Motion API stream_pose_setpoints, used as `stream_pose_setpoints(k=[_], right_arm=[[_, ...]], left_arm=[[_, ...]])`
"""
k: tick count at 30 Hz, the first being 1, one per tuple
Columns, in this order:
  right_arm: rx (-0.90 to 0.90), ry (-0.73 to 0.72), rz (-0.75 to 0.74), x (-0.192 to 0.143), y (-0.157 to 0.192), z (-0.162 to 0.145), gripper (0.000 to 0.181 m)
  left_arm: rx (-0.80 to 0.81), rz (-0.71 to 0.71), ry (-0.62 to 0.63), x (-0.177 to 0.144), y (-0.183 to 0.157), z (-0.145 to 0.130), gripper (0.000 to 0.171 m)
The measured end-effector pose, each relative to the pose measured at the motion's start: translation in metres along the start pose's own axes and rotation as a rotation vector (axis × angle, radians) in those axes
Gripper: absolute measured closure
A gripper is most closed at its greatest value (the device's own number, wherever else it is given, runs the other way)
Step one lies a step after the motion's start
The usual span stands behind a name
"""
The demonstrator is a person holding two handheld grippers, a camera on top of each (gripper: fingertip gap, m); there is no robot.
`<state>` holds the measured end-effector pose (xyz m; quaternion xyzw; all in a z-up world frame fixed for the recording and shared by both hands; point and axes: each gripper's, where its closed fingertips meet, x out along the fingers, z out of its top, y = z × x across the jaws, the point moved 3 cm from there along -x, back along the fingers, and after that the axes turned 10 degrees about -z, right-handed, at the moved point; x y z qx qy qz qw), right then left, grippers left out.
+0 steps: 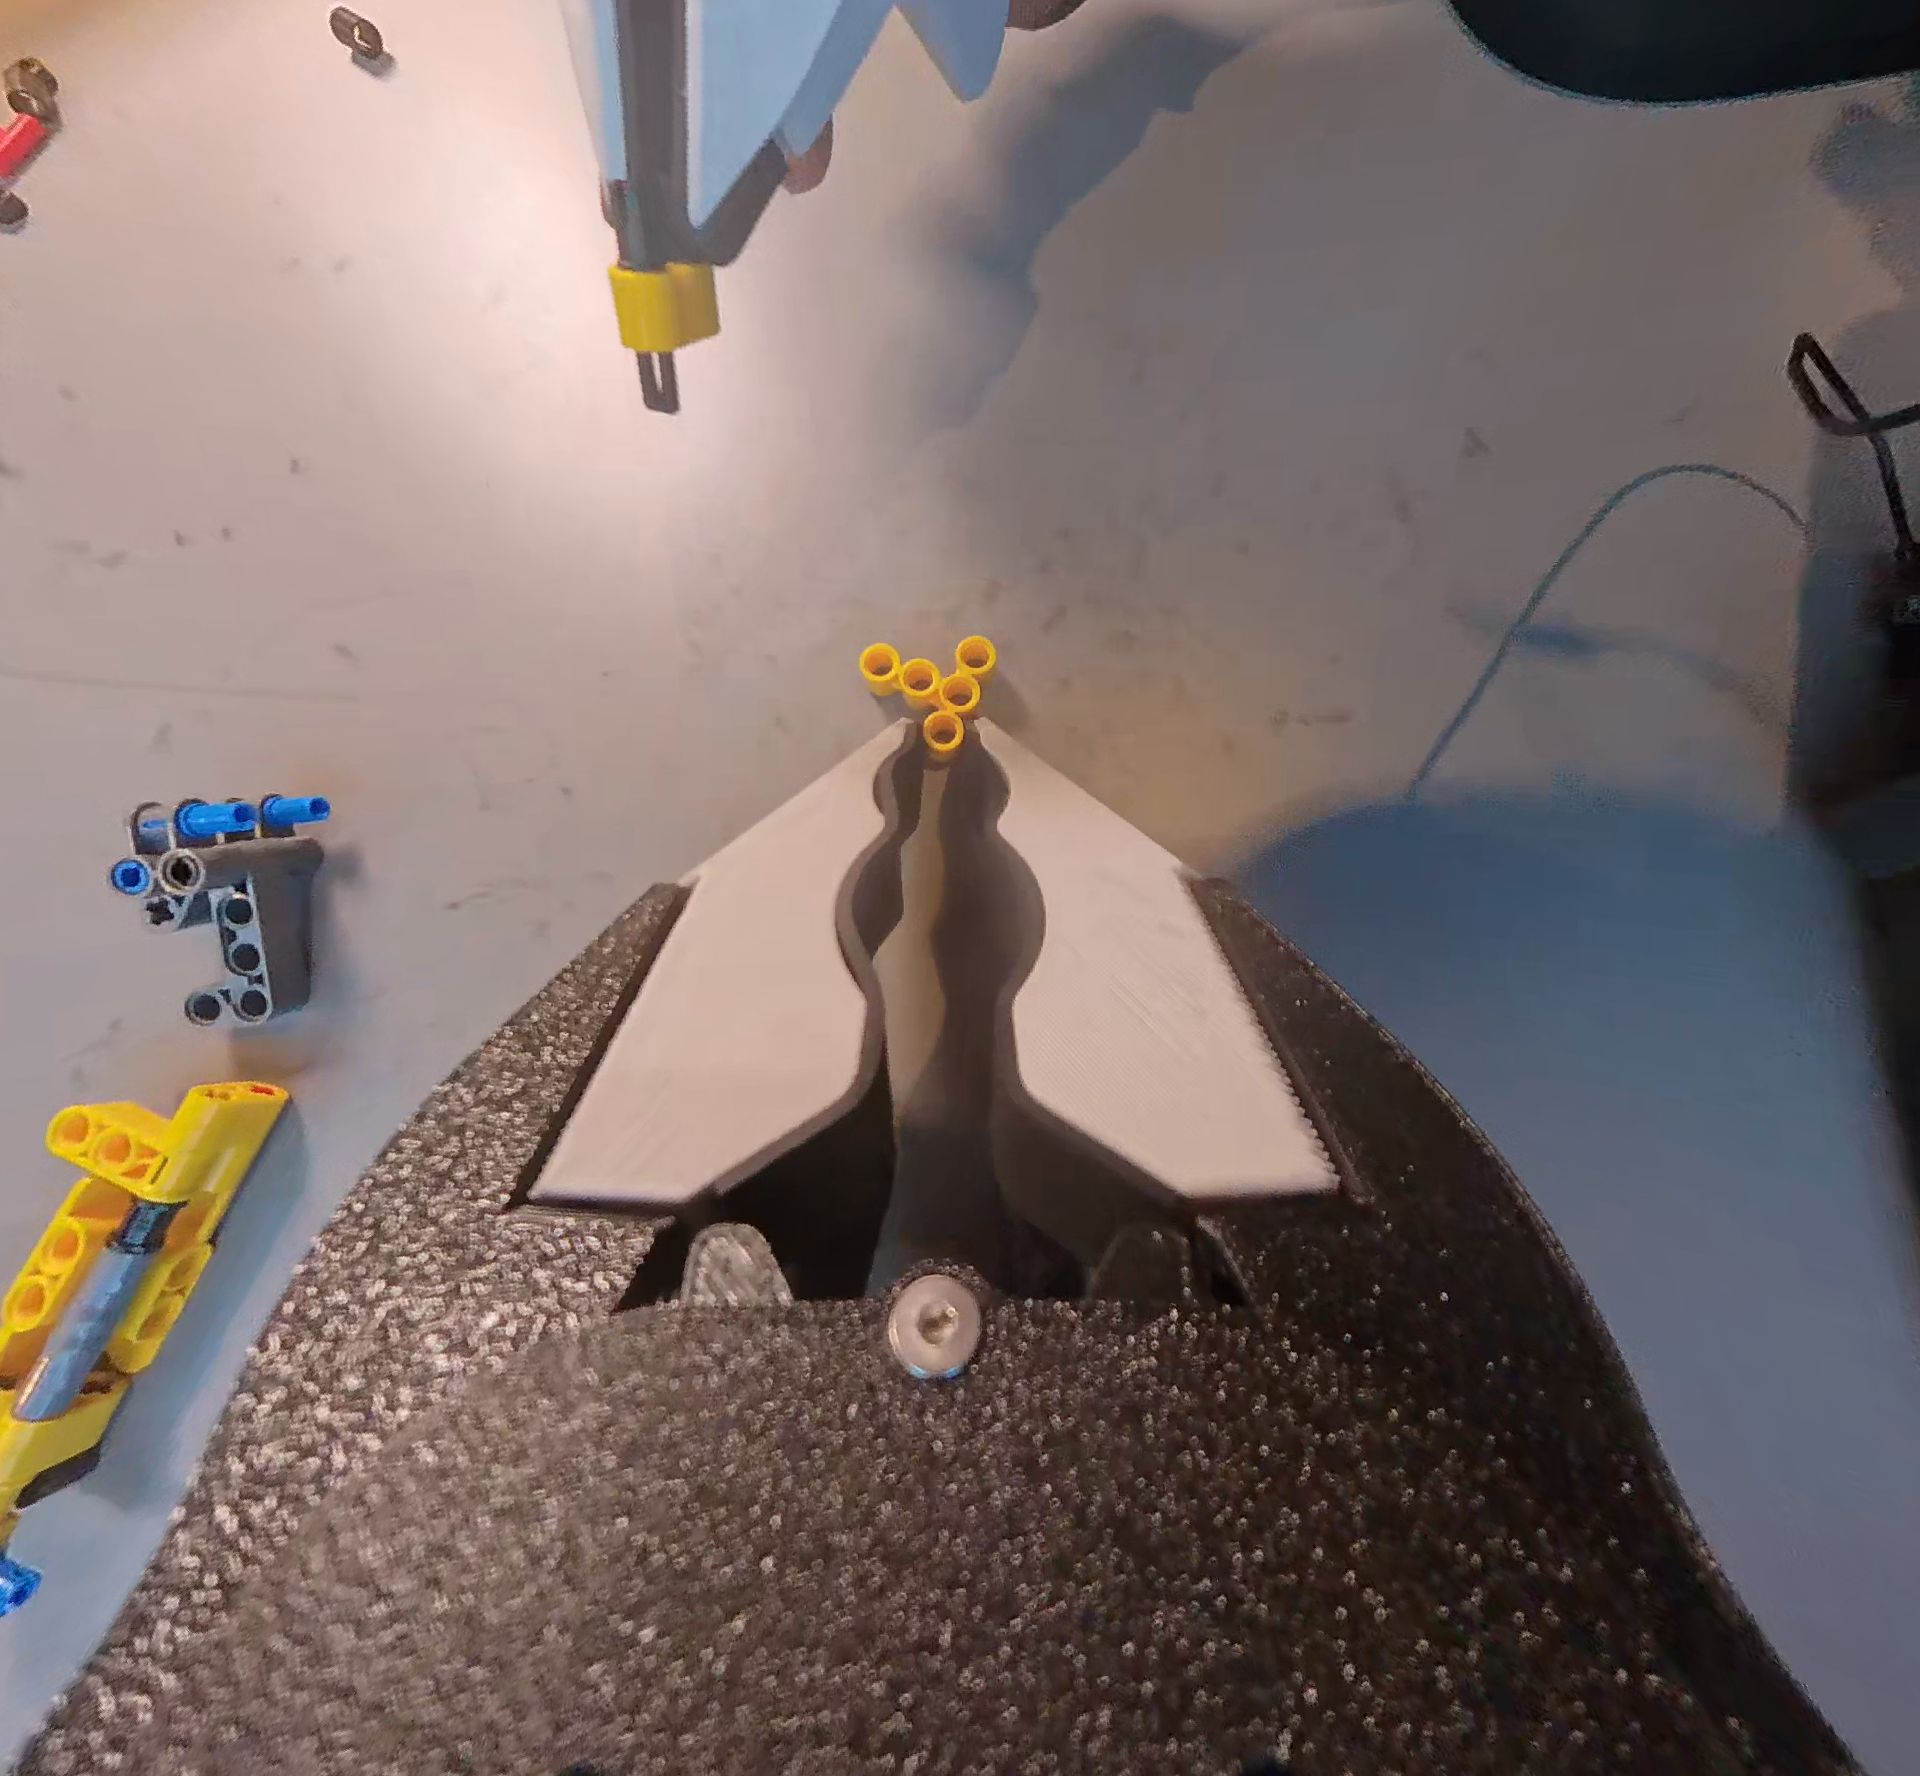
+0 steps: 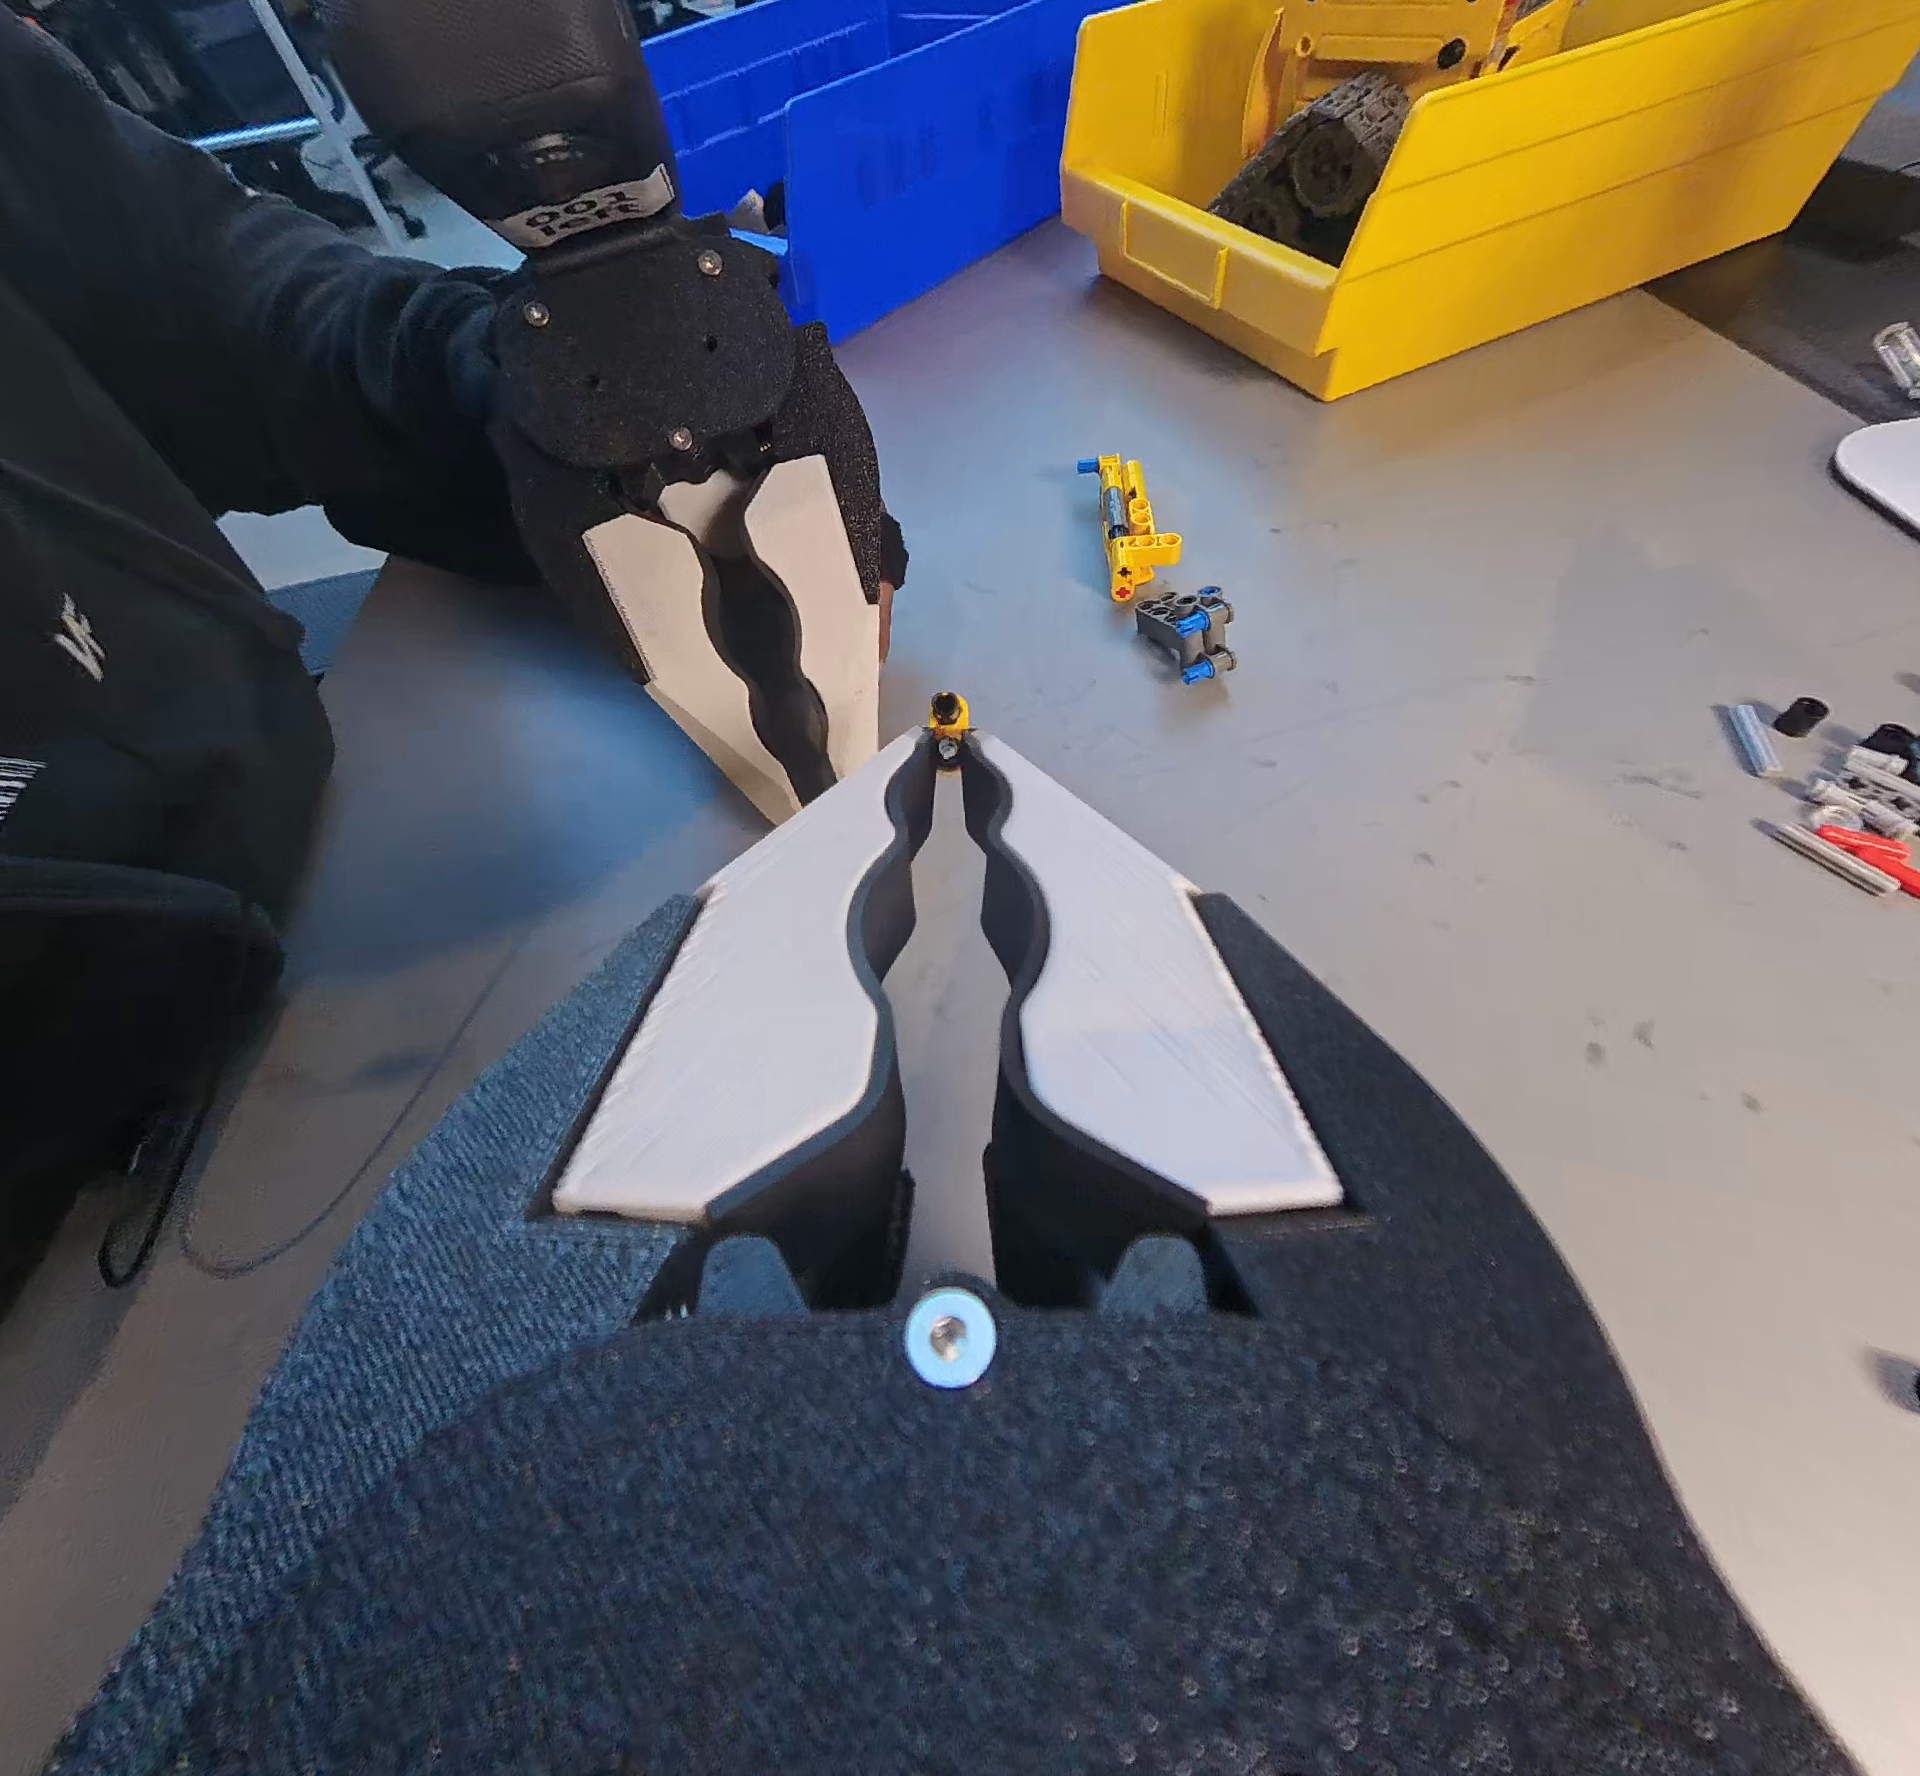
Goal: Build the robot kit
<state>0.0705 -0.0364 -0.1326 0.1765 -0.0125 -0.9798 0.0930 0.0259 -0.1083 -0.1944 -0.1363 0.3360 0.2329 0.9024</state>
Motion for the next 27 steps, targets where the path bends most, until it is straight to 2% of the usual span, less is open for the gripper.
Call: stream_pose_setpoints(k=[27], right_arm=[[-0.030, 0.021, -0.010, 0.005, 0.001, -0.009, 0.177]], left_arm=[[0.032, 0.022, 0.005, 0.007, -0.005, 0.004, 0.165]])
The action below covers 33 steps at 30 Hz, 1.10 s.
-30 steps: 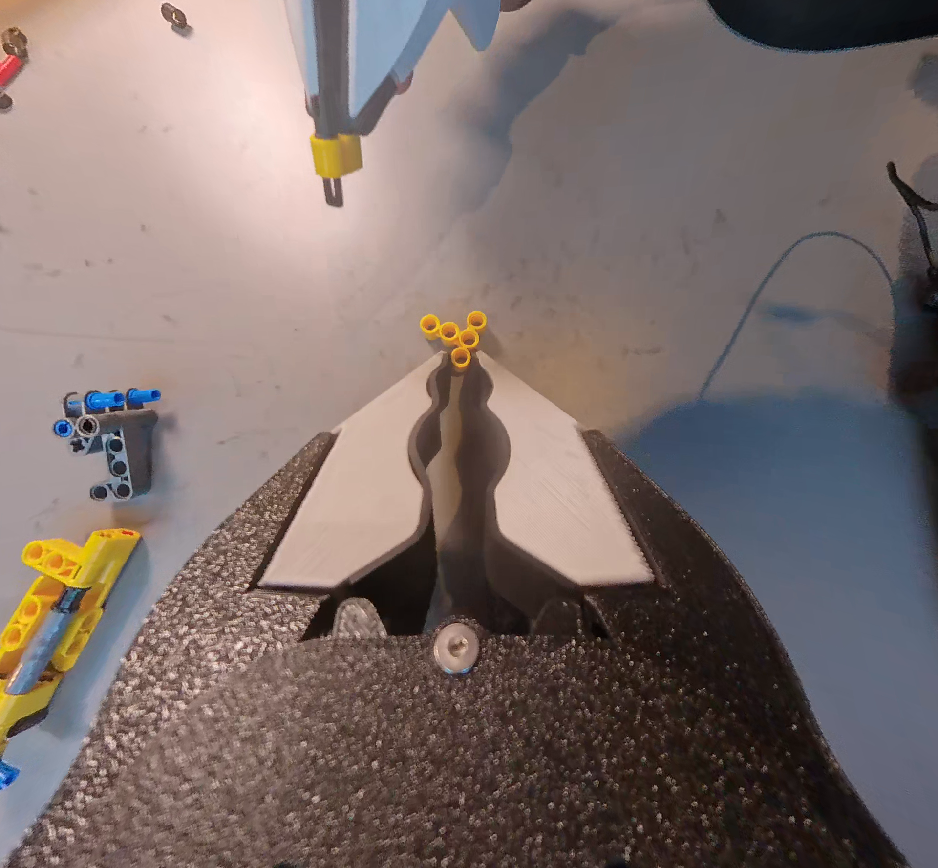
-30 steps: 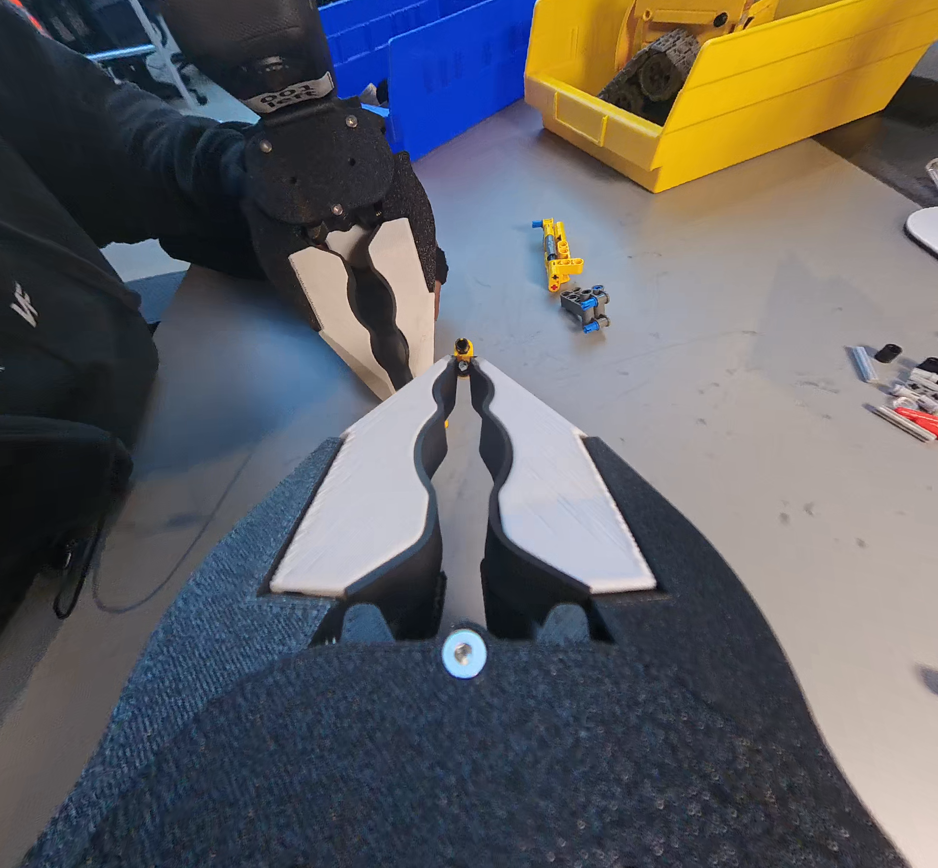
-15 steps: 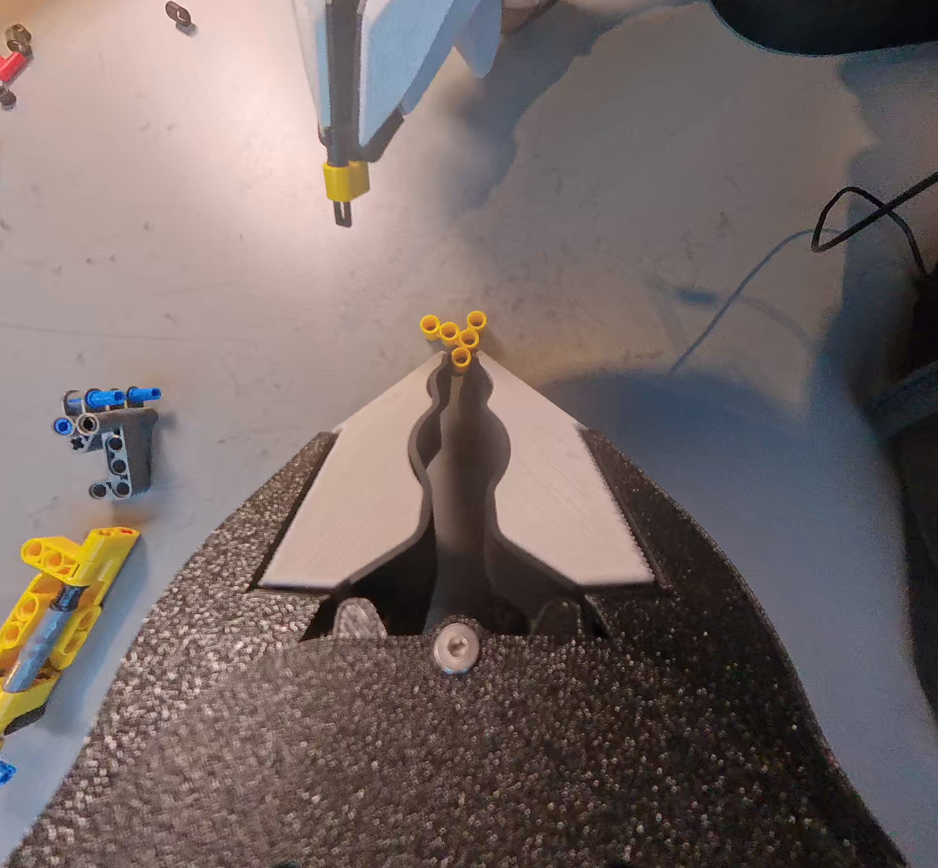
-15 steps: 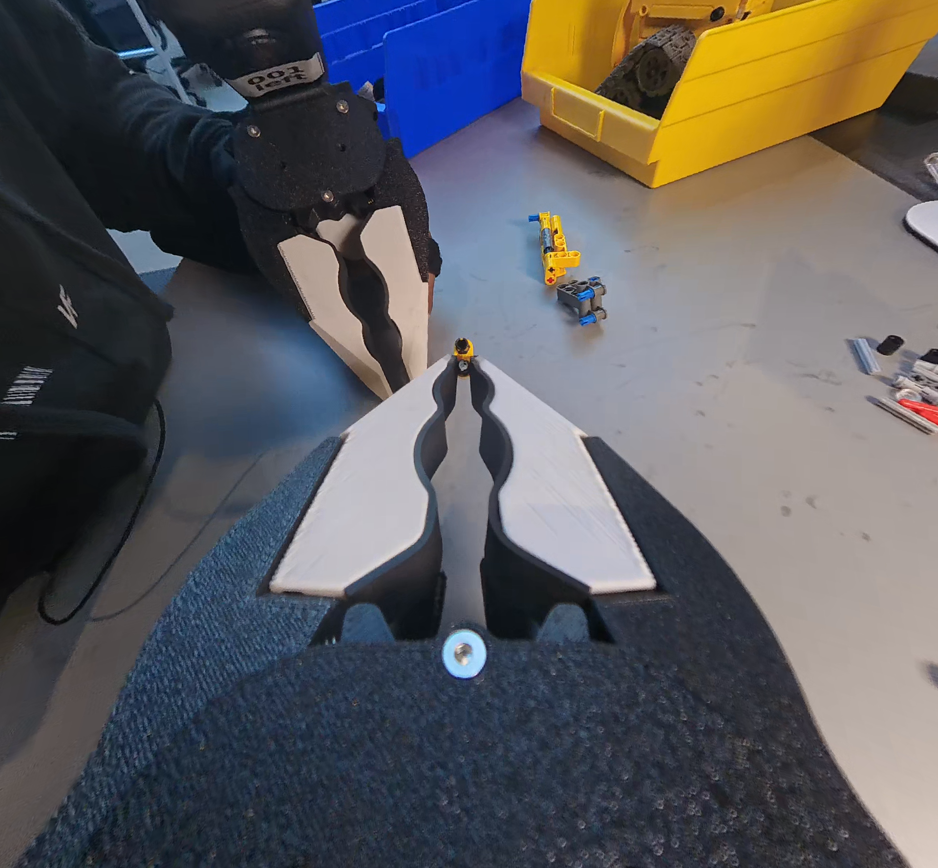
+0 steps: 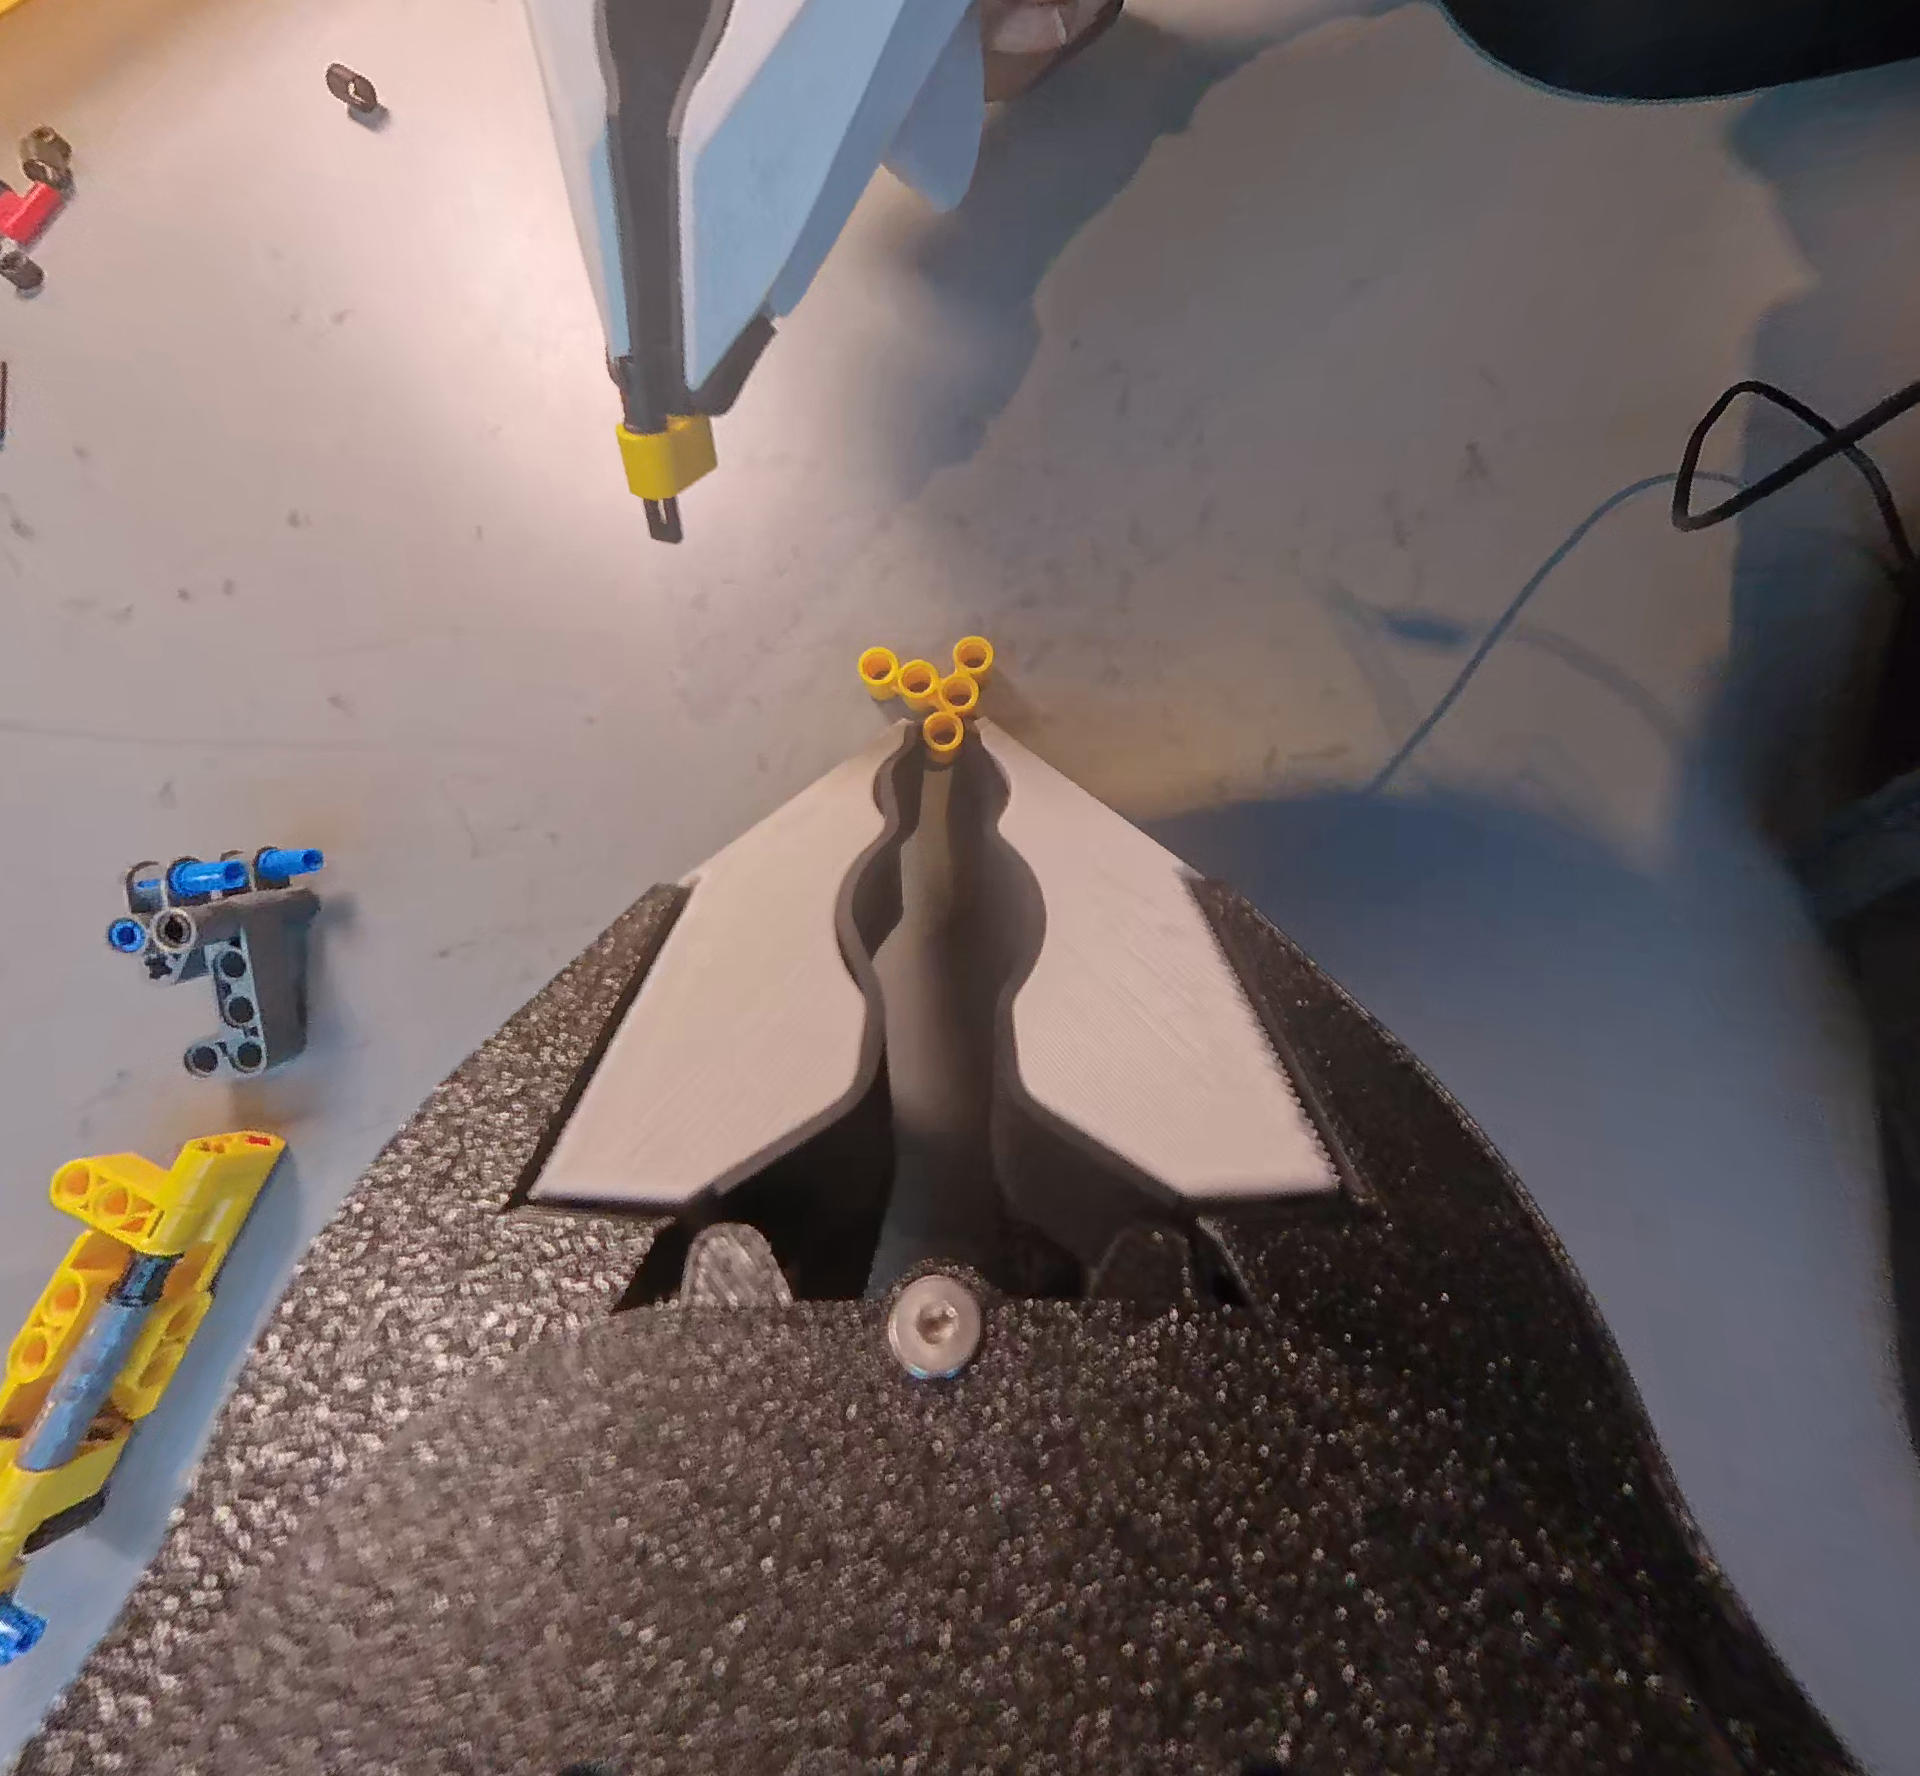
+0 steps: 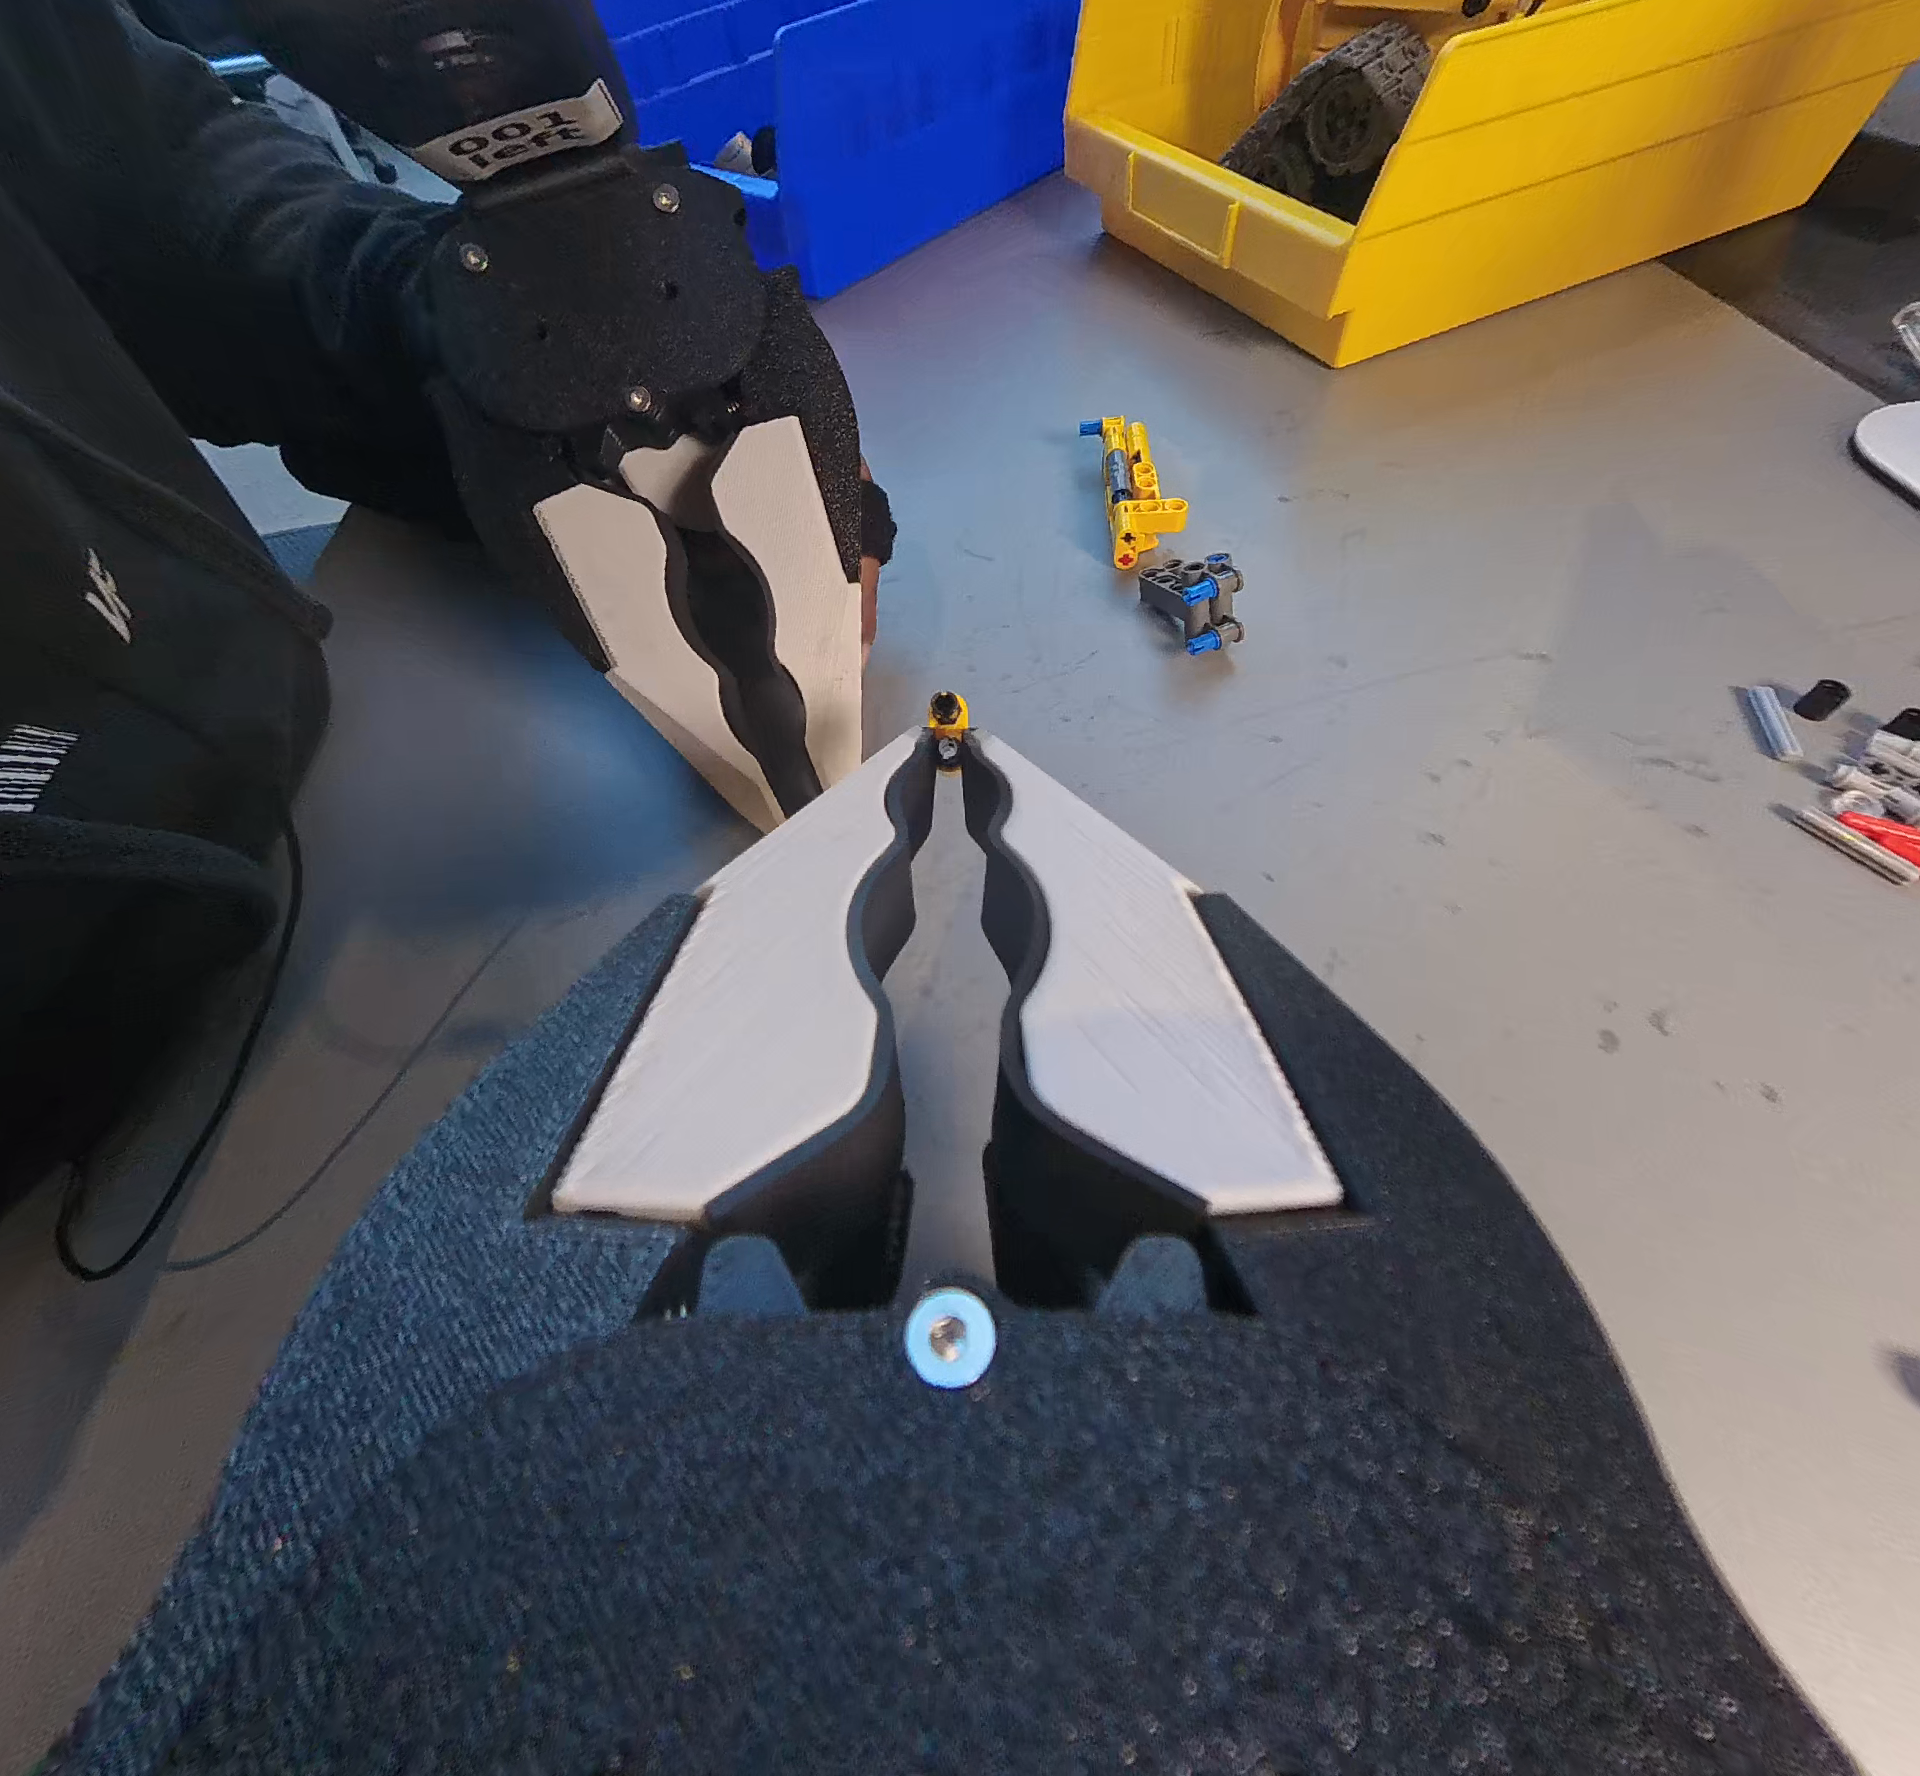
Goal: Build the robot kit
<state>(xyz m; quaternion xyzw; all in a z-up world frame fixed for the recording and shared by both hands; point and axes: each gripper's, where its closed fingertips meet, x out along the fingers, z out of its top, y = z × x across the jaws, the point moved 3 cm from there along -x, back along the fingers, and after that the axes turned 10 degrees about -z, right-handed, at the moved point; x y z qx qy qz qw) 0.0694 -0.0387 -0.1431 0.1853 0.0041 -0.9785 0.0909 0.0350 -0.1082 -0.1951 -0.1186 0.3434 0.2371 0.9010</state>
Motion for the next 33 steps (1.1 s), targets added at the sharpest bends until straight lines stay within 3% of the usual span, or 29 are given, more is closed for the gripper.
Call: stream_pose_setpoints(k=[4, 8, 12, 15, 19, 23, 26, 28, 31, 33], right_arm=[[0.007, -0.044, -0.016, -0.002, -0.001, 0.006, 0.177], [-0.038, -0.175, -0.085, -0.010, -0.005, 0.025, 0.177], [-0.358, -0.234, -0.272, -0.014, -0.001, 0.038, 0.177], [-0.697, -0.201, -0.411, -0.008, 0.010, 0.038, 0.177], [-1.071, -0.131, -0.541, 0.004, 0.022, 0.033, 0.178], [-1.205, -0.119, -0.574, 0.010, 0.030, 0.032, 0.178], [-1.199, -0.127, -0.561, 0.010, 0.033, 0.032, 0.177], [-1.098, -0.128, -0.478, 0.010, 0.035, 0.028, 0.171], [-0.627, -0.124, -0.221, 0.002, 0.037, 0.027, 0.151], [-0.387, -0.112, -0.095, -0.007, 0.034, 0.028, 0.149]], left_arm=[[-0.036, 0.001, -0.081, -0.009, 0.004, 0.006, 0.154], [-0.228, -0.085, -0.389, -0.039, 0.013, 0.031, 0.152], [-0.615, -0.317, -0.757, -0.066, 0.031, 0.049, 0.148], [-0.846, -0.486, -0.914, -0.070, 0.039, 0.046, 0.147], [-0.909, -0.541, -0.886, -0.060, 0.034, 0.044, 0.148], [-0.882, -0.521, -0.851, -0.057, 0.030, 0.045, 0.161], [-0.846, -0.513, -0.839, -0.058, 0.029, 0.044, 0.163], [-0.760, -0.465, -0.794, -0.059, 0.028, 0.043, 0.163], [-0.510, -0.400, -0.688, -0.061, 0.019, 0.045, 0.163], [-0.326, -0.333, -0.612, -0.060, 0.011, 0.046, 0.163]])
